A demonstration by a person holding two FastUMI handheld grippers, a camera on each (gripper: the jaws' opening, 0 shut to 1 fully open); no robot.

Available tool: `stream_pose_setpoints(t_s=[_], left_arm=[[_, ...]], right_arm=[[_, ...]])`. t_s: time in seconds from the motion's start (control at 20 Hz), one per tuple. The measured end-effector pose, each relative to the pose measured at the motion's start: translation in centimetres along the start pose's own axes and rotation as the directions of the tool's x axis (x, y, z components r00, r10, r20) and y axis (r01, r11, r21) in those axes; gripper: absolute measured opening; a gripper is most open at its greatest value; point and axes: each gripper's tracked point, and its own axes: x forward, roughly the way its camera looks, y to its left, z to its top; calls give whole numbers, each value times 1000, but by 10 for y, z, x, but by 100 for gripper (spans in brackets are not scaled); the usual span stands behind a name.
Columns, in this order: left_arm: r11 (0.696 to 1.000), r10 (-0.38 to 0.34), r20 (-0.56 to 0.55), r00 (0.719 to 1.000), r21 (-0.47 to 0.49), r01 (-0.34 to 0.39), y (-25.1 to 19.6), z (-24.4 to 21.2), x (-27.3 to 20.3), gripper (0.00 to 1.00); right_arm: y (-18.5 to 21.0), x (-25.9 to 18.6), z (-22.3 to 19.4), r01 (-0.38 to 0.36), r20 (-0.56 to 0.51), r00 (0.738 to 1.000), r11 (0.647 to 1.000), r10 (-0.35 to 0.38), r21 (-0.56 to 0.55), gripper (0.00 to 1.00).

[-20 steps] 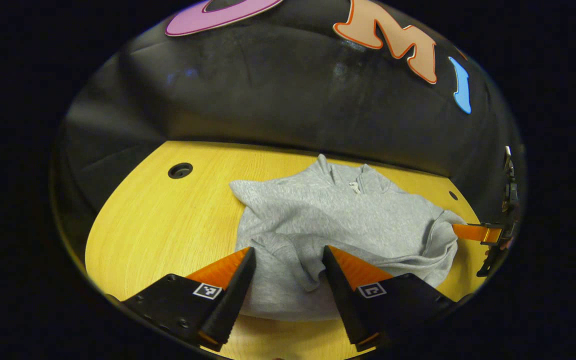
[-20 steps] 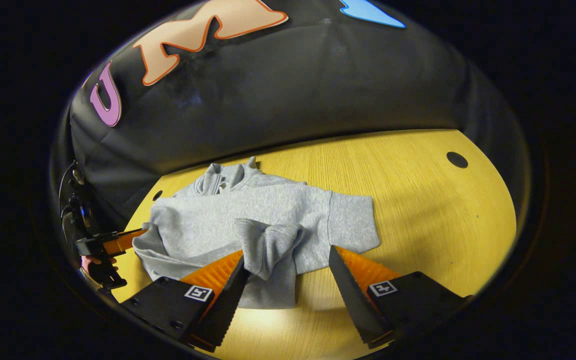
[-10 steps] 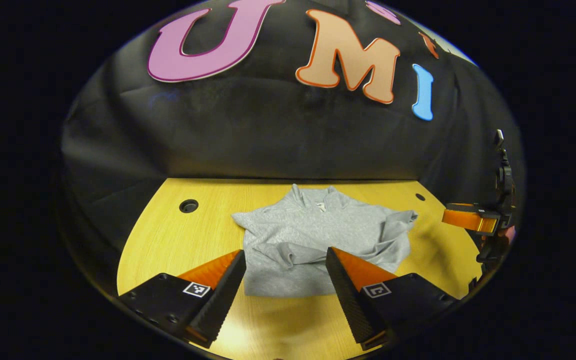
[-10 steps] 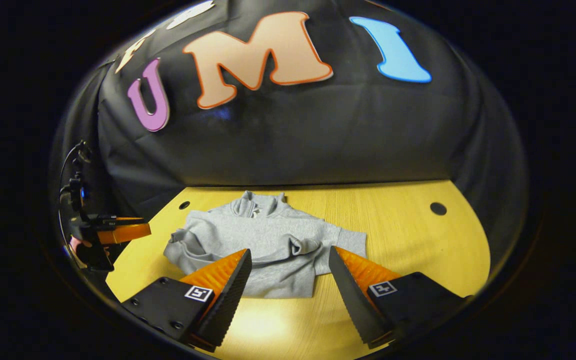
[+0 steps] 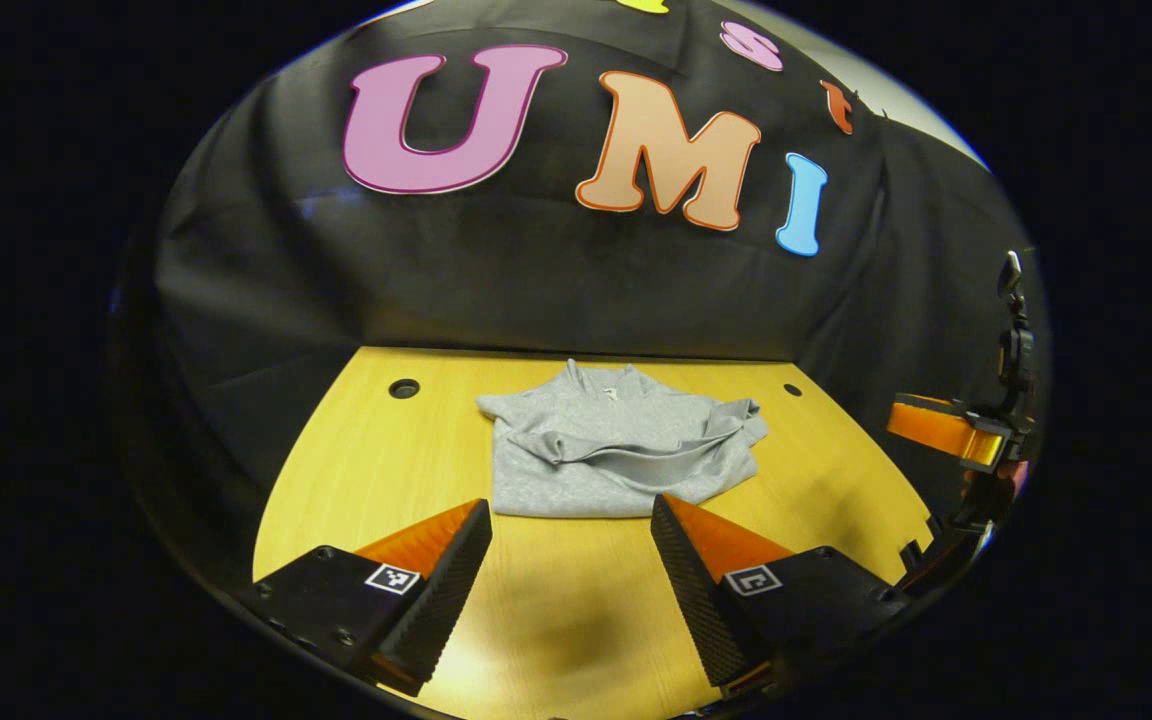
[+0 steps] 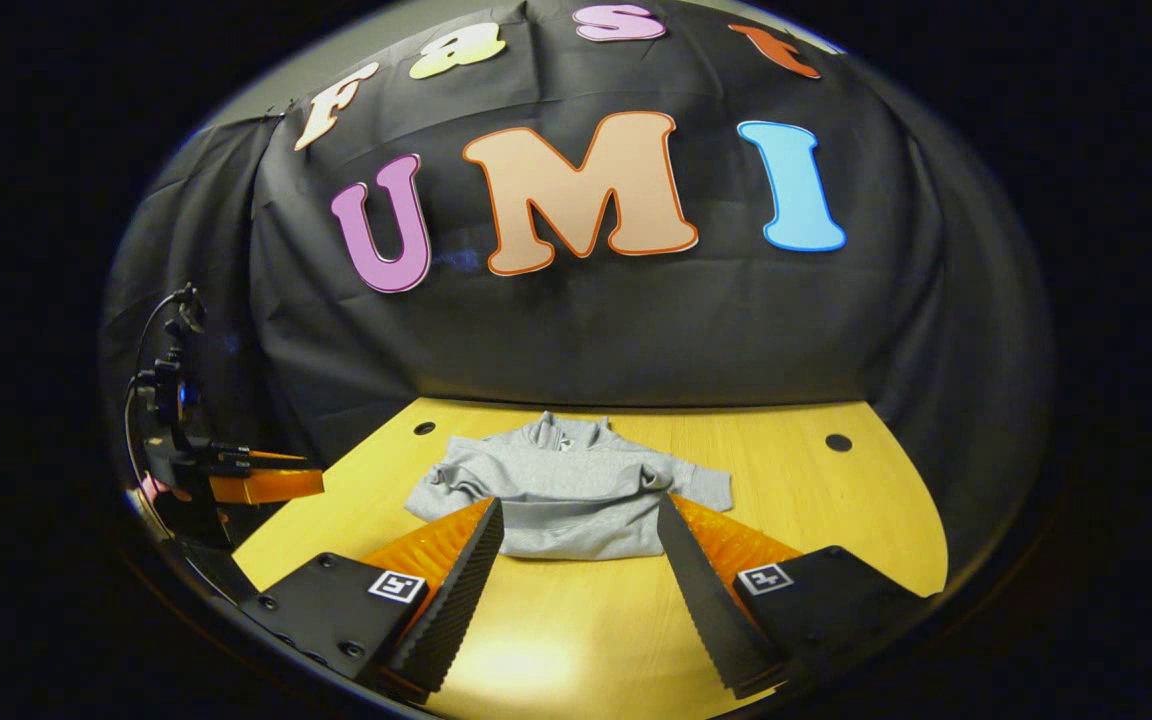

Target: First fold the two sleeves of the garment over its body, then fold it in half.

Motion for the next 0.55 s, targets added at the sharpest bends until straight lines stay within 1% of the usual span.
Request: stream_pose_setpoints(t_s=[0.1, 0.2, 0.25, 0.3, 0.35, 0.55], left_arm=[[1000, 13, -11, 1000, 19, -13, 0, -10, -12, 94], [1000, 1, -27, 1000, 31, 0, -7, -17, -17, 94], [1000, -16, -38, 999, 22, 17, -13, -21, -18, 94], [999, -41, -49, 998, 9, 41, -20, -25, -17, 94], [998, -61, -62, 996, -5, 61, -27, -29, -16, 94], [994, -105, -90, 990, -11, 105, -35, -33, -12, 94]], right_arm=[[11, -13, -14, 3, -17, 1000, 998, -2, 56, 97], [12, -23, -27, 32, -32, 999, 996, -29, 79, 97], [11, -27, -33, 48, -39, 998, 995, -45, 83, 97], [10, -28, -36, 62, -40, 997, 994, -58, 88, 93], [9, -29, -38, 74, -40, 997, 993, -71, 93, 97], [-1, -35, -39, 125, -38, 992, 986, -122, 112, 97]])
